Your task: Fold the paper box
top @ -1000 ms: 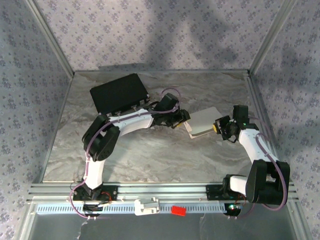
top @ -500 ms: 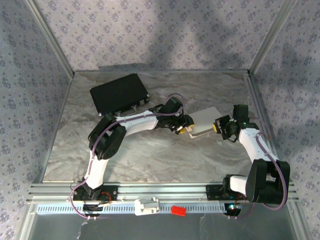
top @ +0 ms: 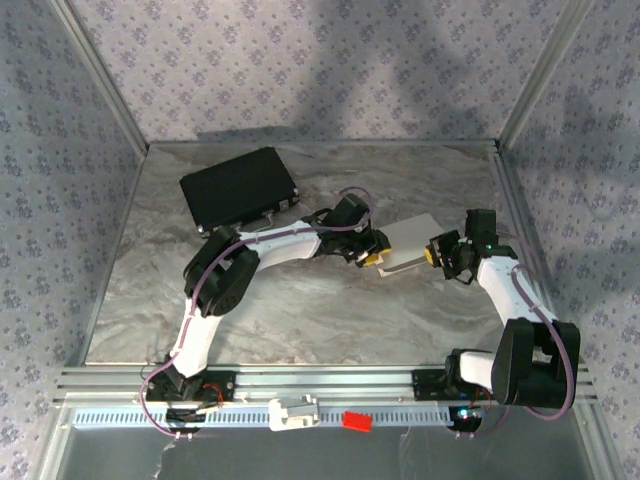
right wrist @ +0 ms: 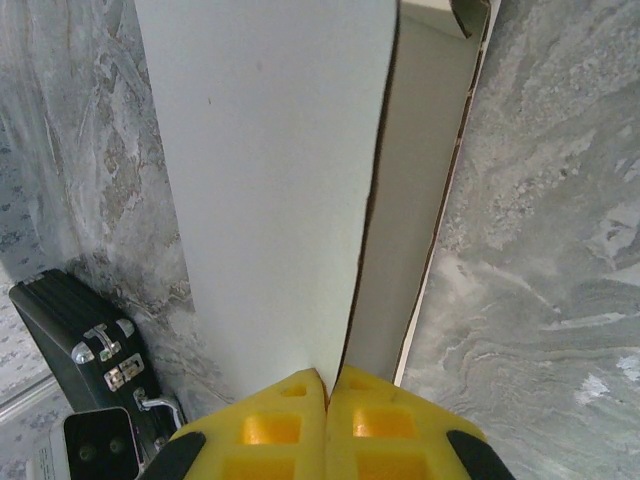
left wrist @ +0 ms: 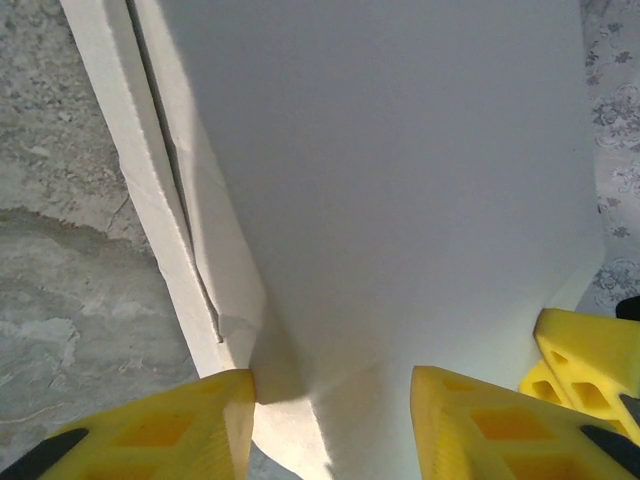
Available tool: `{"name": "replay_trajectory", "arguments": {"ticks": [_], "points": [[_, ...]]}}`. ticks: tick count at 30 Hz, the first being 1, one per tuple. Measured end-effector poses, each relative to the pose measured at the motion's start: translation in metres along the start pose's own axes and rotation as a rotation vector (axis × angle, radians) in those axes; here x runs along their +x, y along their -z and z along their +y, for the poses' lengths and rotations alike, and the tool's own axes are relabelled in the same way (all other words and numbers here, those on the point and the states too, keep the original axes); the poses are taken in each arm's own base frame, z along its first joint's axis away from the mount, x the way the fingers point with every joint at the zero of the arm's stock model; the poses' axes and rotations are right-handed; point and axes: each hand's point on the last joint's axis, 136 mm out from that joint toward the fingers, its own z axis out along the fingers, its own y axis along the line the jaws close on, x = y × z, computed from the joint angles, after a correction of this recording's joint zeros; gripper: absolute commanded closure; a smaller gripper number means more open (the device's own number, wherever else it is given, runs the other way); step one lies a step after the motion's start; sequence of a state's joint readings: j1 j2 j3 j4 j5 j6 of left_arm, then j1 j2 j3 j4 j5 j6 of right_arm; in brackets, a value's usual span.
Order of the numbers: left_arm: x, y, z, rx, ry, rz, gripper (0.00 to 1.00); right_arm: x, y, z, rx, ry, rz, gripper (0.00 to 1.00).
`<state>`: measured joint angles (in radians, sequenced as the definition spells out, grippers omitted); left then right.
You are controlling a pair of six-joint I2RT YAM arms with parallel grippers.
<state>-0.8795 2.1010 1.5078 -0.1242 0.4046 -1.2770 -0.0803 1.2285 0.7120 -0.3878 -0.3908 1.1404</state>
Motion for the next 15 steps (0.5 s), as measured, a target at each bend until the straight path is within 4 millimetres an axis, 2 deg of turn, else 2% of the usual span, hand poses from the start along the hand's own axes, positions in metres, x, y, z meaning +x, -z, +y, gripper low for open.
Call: {"name": "replay_trajectory", "arguments": {"ticks": [6,15], "points": [[-0.002,-0.0004,0.0008,-0.007,0.001,-0.008,0.71,0.0005,-0.0001,0.0,0.0,-0.008,0.001,1.0],[-0.0052,0.0001,0.001,-0.013,-0.016,-0.025,0.79,0.0049,-0.0018,0.0004,0.005,-0.014,0.011,1.0]]}}
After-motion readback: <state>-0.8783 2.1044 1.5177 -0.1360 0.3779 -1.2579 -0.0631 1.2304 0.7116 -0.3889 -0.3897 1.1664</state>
